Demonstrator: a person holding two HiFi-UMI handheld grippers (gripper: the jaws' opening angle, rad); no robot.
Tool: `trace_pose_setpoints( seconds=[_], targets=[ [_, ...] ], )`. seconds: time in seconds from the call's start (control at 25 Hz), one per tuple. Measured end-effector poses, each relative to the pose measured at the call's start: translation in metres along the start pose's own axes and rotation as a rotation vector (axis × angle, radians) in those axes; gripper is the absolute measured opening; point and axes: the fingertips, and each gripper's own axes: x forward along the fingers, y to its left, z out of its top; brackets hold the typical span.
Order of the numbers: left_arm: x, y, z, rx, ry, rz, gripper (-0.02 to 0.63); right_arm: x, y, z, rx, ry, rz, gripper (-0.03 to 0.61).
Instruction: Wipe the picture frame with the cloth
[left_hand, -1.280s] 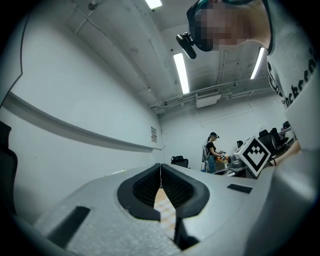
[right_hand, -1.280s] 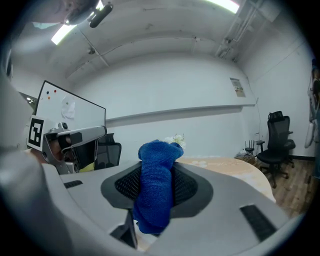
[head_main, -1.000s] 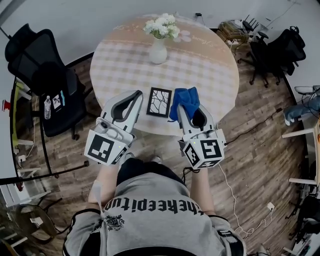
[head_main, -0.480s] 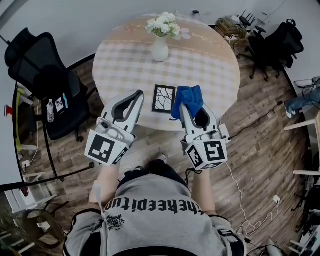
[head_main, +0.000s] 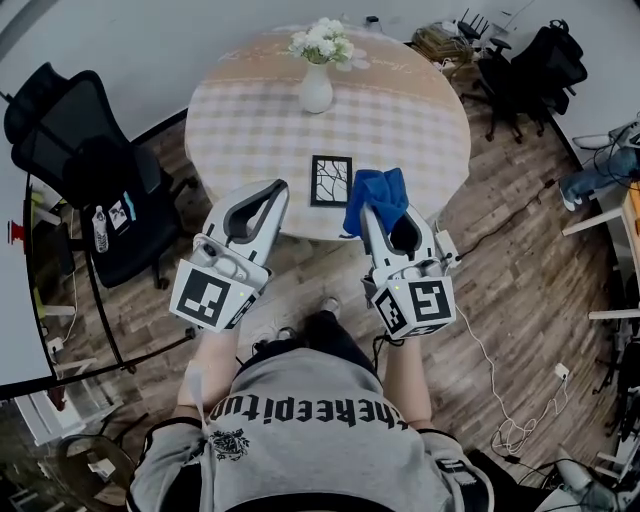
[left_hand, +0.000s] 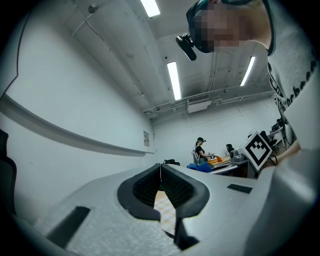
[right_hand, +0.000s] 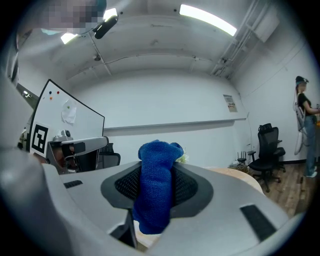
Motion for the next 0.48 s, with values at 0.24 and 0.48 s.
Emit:
trace_pose_setpoints(
  seconds=[0.24, 0.48],
  targets=[
    [-0.031, -0.011, 0.009, -0.005, -0.011, -0.027, 0.017, -0.03, 0.024, 0.003, -0.01, -0.016, -0.041, 0.147],
    [-0.059, -0.022, 0.017, -0.011, -0.022, -0.045, 0.017, -0.056, 0.048, 0.006, -0.019, -0.035, -0.065, 0.147]
  ],
)
